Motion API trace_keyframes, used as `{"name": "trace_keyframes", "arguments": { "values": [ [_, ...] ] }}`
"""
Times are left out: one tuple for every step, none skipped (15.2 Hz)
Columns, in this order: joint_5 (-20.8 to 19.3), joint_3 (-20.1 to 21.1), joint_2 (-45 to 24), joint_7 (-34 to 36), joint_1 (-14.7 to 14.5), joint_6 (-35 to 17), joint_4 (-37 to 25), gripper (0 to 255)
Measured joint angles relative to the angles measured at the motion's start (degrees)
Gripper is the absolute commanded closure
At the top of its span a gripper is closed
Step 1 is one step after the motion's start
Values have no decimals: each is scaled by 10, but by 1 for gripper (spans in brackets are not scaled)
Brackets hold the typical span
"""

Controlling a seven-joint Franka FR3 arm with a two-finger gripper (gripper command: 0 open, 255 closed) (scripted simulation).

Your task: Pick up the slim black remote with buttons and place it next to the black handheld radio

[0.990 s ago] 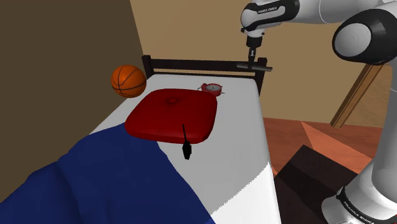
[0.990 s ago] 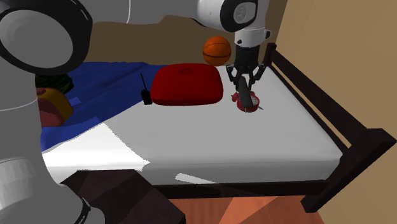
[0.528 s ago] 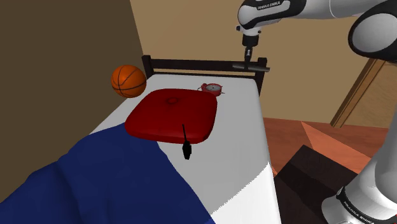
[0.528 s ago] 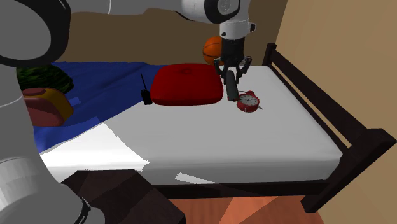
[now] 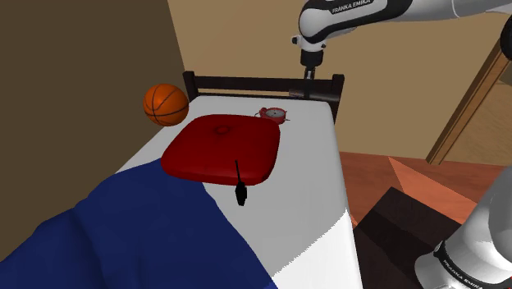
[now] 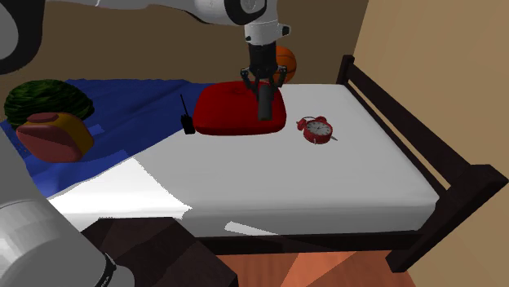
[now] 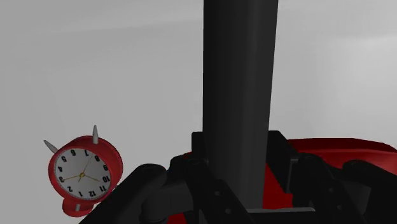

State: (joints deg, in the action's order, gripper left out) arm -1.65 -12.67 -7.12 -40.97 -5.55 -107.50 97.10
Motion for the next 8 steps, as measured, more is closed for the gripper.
{"name": "trace_keyframes", "arguments": {
  "values": [
    [-4, 5, 10, 13, -8, -2, 12, 255],
    [-7, 11, 21, 27, -15, -3, 25, 255],
    [-10, 18, 26, 44, -24, -4, 32, 255],
    [-13, 23, 33, 57, -31, -7, 42, 255],
    [-15, 30, 38, 71, -39, -8, 49, 255],
    [-17, 36, 46, 85, -46, -12, 62, 255],
    [-20, 42, 55, 100, -53, -14, 73, 255],
    [-21, 48, 59, 113, -60, -13, 77, 255]
  ]
}}
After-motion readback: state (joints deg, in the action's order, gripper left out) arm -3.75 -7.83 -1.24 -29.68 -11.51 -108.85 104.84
